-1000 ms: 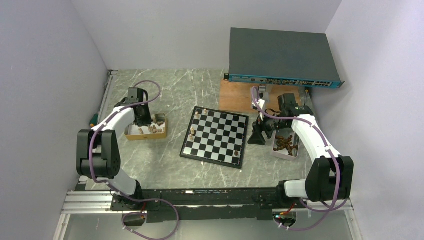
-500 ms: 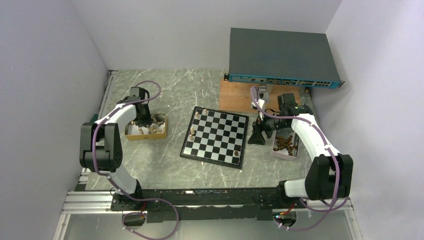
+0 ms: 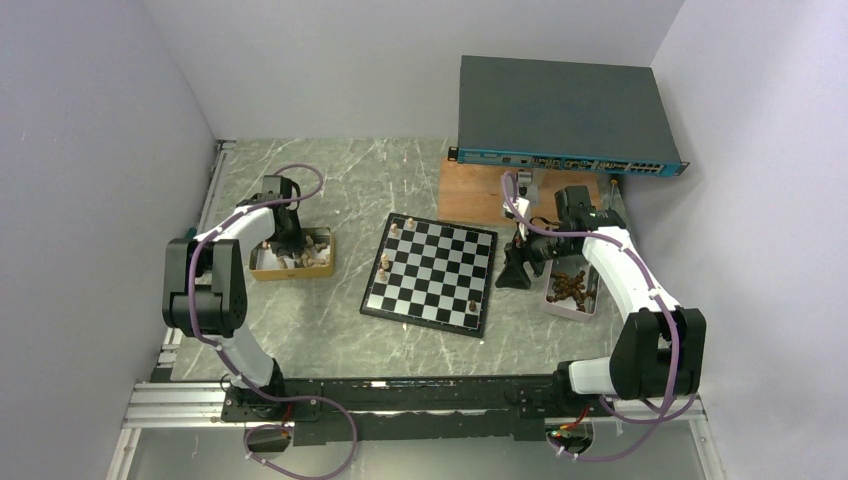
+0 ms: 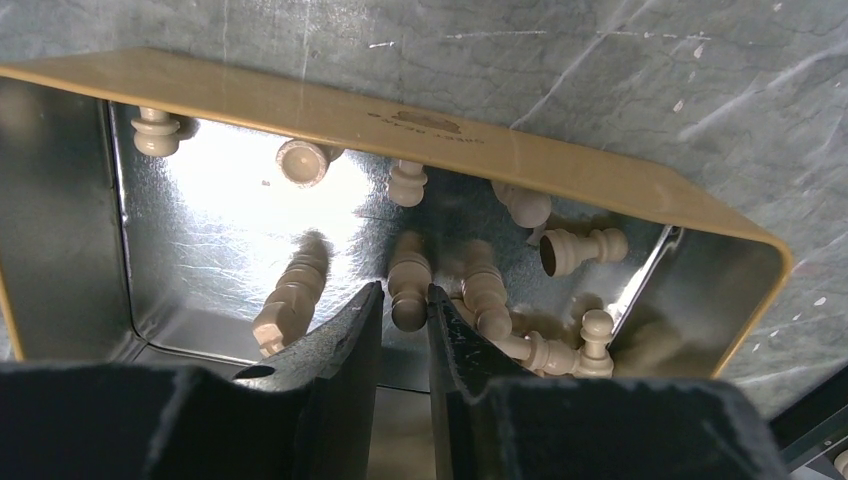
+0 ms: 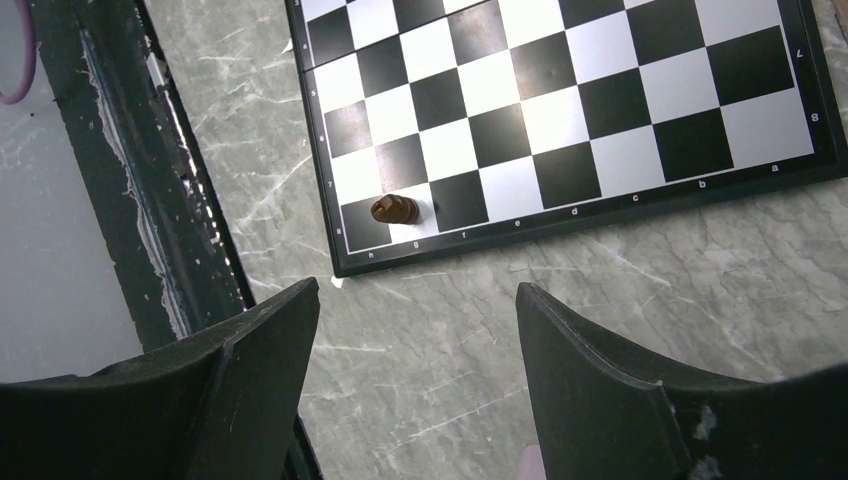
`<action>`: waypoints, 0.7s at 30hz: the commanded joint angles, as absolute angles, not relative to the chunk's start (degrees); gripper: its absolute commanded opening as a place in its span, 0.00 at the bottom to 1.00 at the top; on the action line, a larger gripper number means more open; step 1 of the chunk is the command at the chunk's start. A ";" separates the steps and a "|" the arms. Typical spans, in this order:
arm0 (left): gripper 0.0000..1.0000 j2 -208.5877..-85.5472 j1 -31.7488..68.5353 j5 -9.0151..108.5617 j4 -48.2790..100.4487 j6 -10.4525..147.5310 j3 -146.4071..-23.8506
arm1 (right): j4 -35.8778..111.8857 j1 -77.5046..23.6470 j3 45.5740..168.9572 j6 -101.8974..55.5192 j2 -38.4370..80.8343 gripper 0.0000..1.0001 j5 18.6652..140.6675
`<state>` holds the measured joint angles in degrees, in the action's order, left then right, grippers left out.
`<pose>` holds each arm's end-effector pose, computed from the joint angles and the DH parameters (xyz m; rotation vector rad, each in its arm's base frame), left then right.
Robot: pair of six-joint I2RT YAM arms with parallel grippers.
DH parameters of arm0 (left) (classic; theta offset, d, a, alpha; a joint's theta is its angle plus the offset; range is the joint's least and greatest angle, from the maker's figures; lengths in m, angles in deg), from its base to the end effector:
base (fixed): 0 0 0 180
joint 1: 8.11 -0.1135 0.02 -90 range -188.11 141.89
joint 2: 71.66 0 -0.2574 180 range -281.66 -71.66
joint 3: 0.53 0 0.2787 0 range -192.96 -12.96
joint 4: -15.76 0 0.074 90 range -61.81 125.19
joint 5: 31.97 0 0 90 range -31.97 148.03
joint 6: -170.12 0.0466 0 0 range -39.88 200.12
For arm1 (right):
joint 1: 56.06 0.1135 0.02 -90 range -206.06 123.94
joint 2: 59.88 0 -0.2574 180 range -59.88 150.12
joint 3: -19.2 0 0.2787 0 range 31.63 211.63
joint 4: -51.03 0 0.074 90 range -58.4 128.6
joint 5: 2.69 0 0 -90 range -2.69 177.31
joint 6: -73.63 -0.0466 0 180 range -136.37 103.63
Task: Set up the chess pieces on the board
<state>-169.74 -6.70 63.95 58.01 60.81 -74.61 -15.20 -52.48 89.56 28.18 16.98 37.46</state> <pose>0.3593 -0.0040 0.1448 -0.4516 2.6779 0.0354 0.2665 0.0524 0.2333 -1.1390 2.1330 0.9218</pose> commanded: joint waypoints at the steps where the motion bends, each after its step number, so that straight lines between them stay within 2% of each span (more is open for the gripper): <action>1: 0.25 -169.63 -6.96 64.30 58.34 60.08 -76.23 | -15.72 -52.68 91.98 29.34 16.98 0.75 35.89; 8: 0.00 -165.96 -6.97 64.89 59.17 61.44 -76.49 | -15.81 -52.70 92.01 29.46 16.83 0.75 35.89; 21: 0.00 -153.41 -6.09 62.38 63.59 66.43 -74.96 | -15.63 -52.57 91.77 29.50 16.60 0.75 35.19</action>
<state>-157.05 -6.59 63.95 61.47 63.58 -74.61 -15.38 -52.48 89.80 28.20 16.98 37.42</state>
